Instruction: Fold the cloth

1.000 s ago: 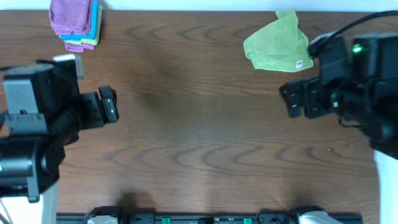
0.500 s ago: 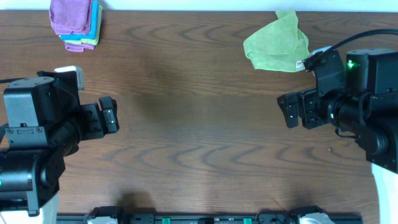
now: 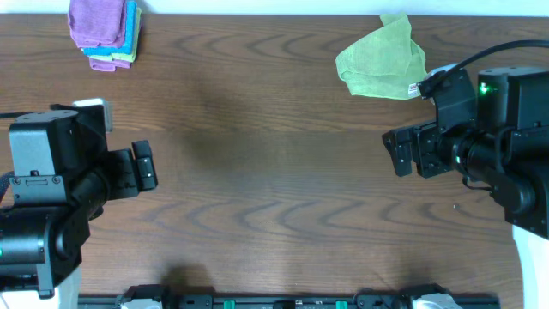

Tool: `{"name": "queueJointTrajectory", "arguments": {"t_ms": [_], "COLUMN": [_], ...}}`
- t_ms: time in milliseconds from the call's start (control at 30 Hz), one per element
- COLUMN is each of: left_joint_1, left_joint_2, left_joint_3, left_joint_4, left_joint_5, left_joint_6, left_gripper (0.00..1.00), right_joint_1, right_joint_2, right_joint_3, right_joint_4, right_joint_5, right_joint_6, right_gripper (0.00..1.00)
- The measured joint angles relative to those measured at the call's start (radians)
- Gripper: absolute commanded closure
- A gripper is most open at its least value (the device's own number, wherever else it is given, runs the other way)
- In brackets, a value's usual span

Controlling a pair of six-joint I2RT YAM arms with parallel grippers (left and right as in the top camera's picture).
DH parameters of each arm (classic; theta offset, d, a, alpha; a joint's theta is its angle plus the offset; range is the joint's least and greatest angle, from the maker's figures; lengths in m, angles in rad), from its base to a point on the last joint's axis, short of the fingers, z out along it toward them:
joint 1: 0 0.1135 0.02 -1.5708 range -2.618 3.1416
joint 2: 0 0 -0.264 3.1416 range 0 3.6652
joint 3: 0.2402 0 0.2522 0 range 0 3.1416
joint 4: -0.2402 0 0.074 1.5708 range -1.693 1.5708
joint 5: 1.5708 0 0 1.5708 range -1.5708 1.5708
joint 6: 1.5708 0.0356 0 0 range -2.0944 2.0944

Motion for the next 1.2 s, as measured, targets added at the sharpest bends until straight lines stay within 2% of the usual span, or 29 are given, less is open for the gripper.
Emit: {"name": "queueJointTrajectory", "arguments": {"t_ms": [233,367,467,500,533,767,900,1200], "left_joint_1": [-0.001,-0.002,-0.002,-0.002,-0.002,-0.002,0.002,0.022], "left_joint_2": [-0.004,-0.072,-0.202,-0.228,-0.289,-0.553,-0.713,-0.906], "left_joint_3": [-0.006,-0.119,-0.342,-0.387,-0.491,-0.937,-1.134,-1.32], "left_joint_4": [0.021,0.219,0.481,0.513,0.631,0.927,1.012,1.036], "left_joint_5": [-0.082,-0.092,-0.094,-0.095,-0.095,-0.089,-0.087,-0.088], "left_joint_6": [0.014,0.015,0.015,0.014,0.014,0.007,-0.008,-0.04], "left_gripper": [0.05,0.05,0.05,0.05,0.05,0.05,0.05,0.05], "right_joint_1": [0.0,0.0,0.0,0.0,0.0,0.0,0.0,0.0], "right_joint_2": [0.0,0.0,0.0,0.0,0.0,0.0,0.0,0.0], "right_joint_3": [0.0,0.0,-0.001,-0.001,-0.001,-0.002,-0.002,-0.002], "right_joint_4": [0.0,0.001,0.0,0.0,0.0,0.001,0.0,0.0], "right_joint_5": [0.0,0.0,0.0,0.0,0.0,0.001,0.0,0.0], "right_joint_6": [0.0,0.0,0.0,0.0,0.0,0.0,0.0,0.0], "right_gripper": [0.01,0.01,0.01,0.01,0.01,0.01,0.01,0.01]}}
